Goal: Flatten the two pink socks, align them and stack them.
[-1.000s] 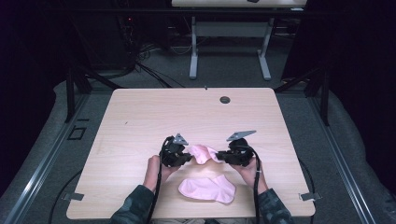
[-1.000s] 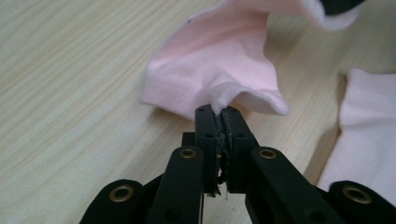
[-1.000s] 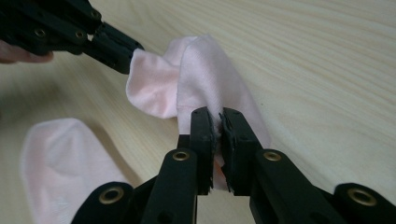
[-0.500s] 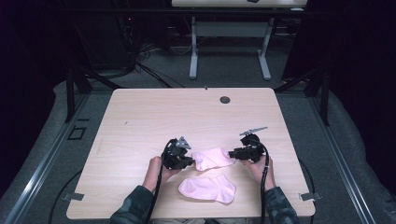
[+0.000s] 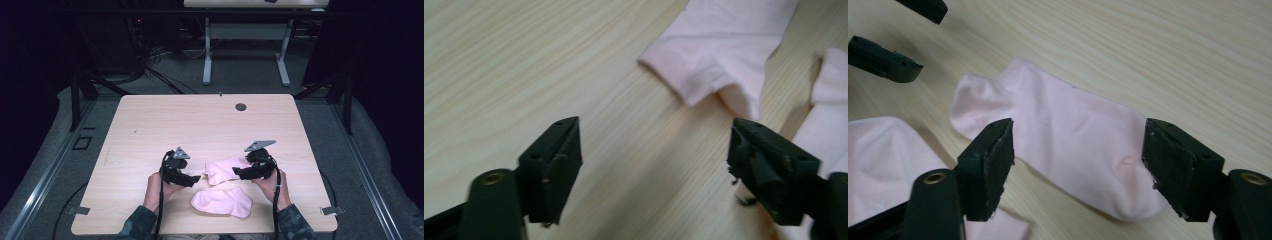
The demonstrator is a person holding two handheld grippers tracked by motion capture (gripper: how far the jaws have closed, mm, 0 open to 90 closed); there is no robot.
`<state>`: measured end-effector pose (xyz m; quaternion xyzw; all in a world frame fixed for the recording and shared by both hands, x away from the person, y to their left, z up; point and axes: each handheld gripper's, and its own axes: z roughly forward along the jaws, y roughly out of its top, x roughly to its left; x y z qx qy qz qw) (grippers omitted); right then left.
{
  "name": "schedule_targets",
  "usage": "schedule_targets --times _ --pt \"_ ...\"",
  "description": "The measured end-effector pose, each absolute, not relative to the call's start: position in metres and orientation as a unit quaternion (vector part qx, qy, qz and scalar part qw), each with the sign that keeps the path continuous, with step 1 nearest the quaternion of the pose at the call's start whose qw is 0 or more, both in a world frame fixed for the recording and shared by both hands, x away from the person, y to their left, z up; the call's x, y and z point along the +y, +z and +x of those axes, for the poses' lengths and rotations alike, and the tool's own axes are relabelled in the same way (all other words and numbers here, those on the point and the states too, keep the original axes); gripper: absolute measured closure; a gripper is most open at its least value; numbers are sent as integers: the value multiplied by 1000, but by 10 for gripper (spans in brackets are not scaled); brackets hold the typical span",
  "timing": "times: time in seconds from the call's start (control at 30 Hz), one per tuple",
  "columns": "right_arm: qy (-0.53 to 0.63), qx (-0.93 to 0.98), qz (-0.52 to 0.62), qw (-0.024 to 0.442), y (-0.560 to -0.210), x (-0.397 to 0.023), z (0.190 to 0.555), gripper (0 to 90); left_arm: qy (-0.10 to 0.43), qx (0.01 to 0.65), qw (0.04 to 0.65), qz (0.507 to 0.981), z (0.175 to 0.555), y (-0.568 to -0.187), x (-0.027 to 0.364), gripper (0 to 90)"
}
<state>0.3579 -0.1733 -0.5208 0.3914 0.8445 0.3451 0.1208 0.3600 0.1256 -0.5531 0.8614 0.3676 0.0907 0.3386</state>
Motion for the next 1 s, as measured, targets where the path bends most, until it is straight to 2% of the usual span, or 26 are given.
schedule_targets --times 0.03,0.07,0.2,0.37,0.4,0.5,0.53,0.6,0.63,0.7,0.73,0.77,0.9,0.93,1.0 --pt "345 844 391 121 -521 -173 358 273 91 368 339 861 360 -553 126 163" --pt "344 851 379 116 -520 -162 356 220 107 386 339 851 354 -557 137 150" --pt "330 866 360 109 -522 -138 353 160 124 421 333 835 346 -567 157 90" --pt "321 879 338 102 -524 -116 355 209 141 451 319 822 339 -578 171 10" --pt "323 882 327 99 -525 -104 356 256 154 460 318 815 337 -581 176 4" --pt "309 891 316 101 -529 -88 358 298 161 467 319 809 335 -583 180 1" --pt "294 900 307 95 -534 -76 362 375 163 472 322 804 335 -585 182 1" --pt "280 905 304 98 -540 -67 364 462 171 473 326 801 333 -587 183 1" --pt "265 909 306 96 -544 -63 365 462 171 473 326 801 333 -587 183 1" --pt "259 910 311 95 -549 -61 367 538 174 471 325 801 332 -588 183 1" --pt "245 912 315 95 -553 -61 369 636 177 468 324 803 331 -588 183 0" --pt "245 912 315 95 -553 -61 369 636 182 466 325 803 331 -589 183 0" --pt "251 908 325 84 -557 -68 372 814 192 464 329 800 328 -591 182 0" --pt "258 904 333 70 -557 -72 374 845 192 464 329 800 328 -591 182 0" --pt "271 898 341 57 -557 -77 376 851 192 463 329 800 328 -591 182 0"
